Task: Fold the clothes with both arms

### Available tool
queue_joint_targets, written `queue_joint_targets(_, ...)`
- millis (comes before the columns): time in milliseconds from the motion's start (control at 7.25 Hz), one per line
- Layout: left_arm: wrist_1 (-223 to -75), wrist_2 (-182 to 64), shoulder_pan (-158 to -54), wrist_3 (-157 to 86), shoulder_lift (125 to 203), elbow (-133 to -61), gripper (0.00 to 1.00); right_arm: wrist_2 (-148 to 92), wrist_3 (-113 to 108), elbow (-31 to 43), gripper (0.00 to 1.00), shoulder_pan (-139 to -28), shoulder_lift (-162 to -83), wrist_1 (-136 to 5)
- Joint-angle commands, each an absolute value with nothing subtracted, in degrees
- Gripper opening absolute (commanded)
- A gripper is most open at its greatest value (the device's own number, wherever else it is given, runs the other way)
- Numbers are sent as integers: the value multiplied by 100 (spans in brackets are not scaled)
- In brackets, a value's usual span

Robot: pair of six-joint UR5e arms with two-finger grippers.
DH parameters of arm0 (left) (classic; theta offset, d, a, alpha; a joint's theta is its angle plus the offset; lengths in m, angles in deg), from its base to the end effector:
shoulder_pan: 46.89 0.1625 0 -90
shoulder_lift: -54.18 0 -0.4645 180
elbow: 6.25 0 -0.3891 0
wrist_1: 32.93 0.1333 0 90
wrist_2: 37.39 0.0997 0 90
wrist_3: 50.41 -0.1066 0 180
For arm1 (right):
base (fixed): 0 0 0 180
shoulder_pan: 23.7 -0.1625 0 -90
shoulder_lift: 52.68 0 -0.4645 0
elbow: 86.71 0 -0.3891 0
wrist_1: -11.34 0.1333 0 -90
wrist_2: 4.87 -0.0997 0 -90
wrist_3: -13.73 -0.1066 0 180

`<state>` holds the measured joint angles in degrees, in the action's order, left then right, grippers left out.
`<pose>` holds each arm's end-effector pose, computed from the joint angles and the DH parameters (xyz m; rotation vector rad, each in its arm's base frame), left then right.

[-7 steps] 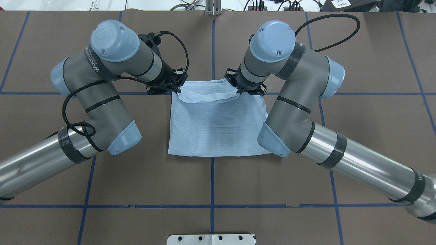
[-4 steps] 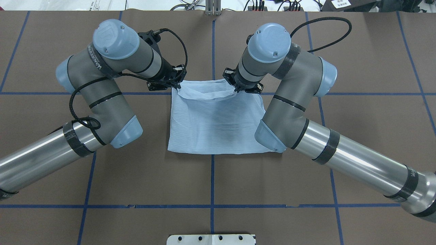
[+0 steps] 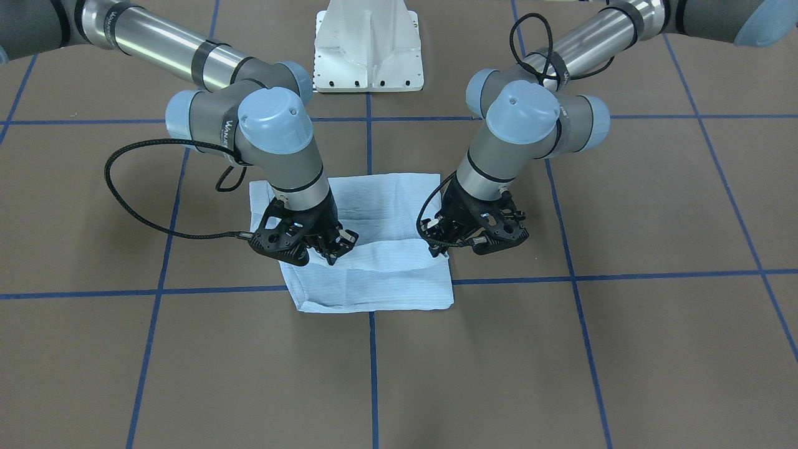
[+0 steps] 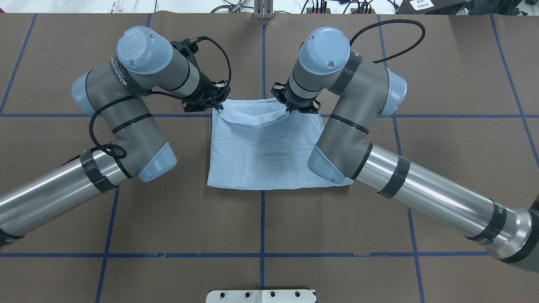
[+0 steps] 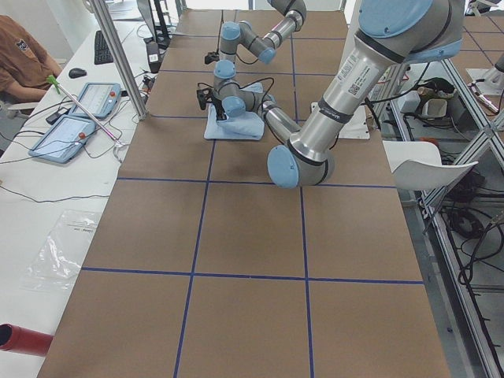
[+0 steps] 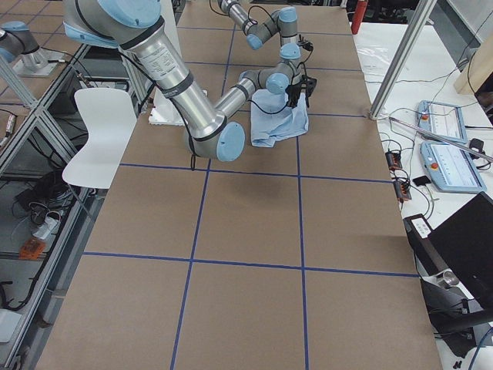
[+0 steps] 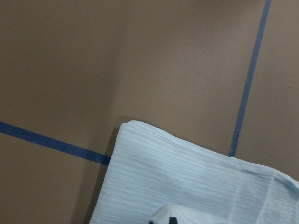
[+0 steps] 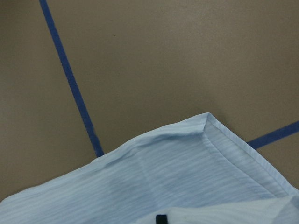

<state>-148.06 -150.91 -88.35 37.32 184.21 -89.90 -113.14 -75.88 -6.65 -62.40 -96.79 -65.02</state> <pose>0.5078 -0.5698 0.2677 0.0301 1.0840 -0.4058 -0.5543 -0.5720 0.2471 0.0056 -0.9174 0.4838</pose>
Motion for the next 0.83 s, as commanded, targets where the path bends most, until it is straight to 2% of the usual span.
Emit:
queue_joint_targets(0, -14806, -15077, -9002, 3713, 18417, -8905, 99, -11428, -7644, -761, 100, -6377, -9663, -6407)
queue_joint_targets(414, -14772, -15112, -9179, 3346, 18365, -8842, 99, -12095, -6910, -700, 100, -6815, -9890, -6459)
queue_joint_targets(690, -14719, -15366, -9651, 2181, 17814, -9262, 99, -12150, -5368, -551, 100, -7455, -10459, -6503)
